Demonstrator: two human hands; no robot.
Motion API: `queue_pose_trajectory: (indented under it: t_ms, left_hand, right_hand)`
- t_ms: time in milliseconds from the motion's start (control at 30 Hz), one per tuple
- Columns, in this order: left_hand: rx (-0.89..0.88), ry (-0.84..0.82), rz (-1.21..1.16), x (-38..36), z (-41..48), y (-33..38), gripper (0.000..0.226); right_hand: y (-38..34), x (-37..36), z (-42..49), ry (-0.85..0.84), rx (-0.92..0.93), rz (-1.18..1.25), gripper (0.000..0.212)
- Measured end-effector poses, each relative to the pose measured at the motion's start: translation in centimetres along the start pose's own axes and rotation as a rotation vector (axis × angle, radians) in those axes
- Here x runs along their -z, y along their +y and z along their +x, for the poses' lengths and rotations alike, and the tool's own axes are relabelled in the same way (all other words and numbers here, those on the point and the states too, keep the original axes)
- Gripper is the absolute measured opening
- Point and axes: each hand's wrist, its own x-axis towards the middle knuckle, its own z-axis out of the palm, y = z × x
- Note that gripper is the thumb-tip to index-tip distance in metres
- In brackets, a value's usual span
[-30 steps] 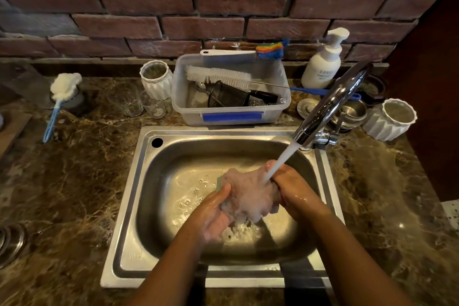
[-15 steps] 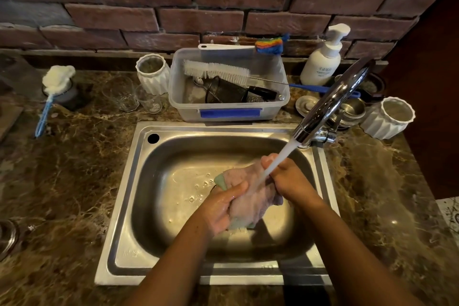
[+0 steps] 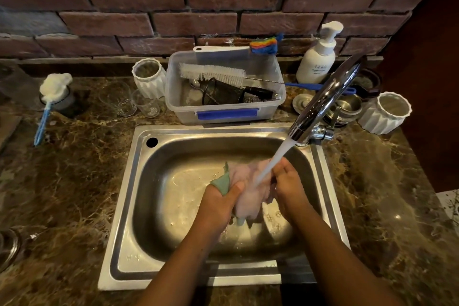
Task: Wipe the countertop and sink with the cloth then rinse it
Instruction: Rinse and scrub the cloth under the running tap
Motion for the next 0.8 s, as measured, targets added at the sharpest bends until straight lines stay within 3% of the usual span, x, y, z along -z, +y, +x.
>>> queue_pose_trajectory:
  t_ms: [133, 333, 400, 467, 533, 633, 733, 800]
  left_hand:
    - [0.003, 0.036, 0.086, -1.2, -0.2, 0.3, 0.019]
    - [-0.054, 0.032, 0.267, -1.6, -0.1, -0.4, 0.028]
    - [-0.019, -0.005, 0.171, -1.2, -0.7, 0.2, 0.016]
    - [0.060, -0.086, 0.079, -0.2, -0.8, 0.6, 0.041]
    - [0.109, -0.168, 0.028, 1.0, -0.7, 1.1, 0.051]
    - [0.107, -0.316, -0.046, 2.2, -0.1, 1.1, 0.045]
    - [0.159, -0.485, -0.151, 3.2, 0.7, 1.4, 0.055]
    - [0.153, -0.533, -0.074, 3.7, 1.5, 1.8, 0.049]
  right_hand:
    - [2.4, -0.4, -0.6, -0.094, -0.358, 0.384, 0.040]
    - [2.3, -3.1, -0.3, -0.234, -0.544, 0.338, 0.050]
    - [2.9, -2.4, 0.6, -0.178, -0.460, 0.328, 0.036]
    - [2.9, -1.1, 0.8, -0.135, -0.280, 0.244, 0.022]
    - [2.2, -0.1, 1.2, -0.118, -0.107, 0.022, 0.015]
    - [0.5, 1.2, 1.9, -0.223, 0.137, -0.229, 0.011]
    - [-0.8, 2.0, 2.3, -0.286, 0.289, -0.279, 0.009]
    - [-1.6, 2.4, 2.2, -0.310, 0.322, -0.290, 0.016]
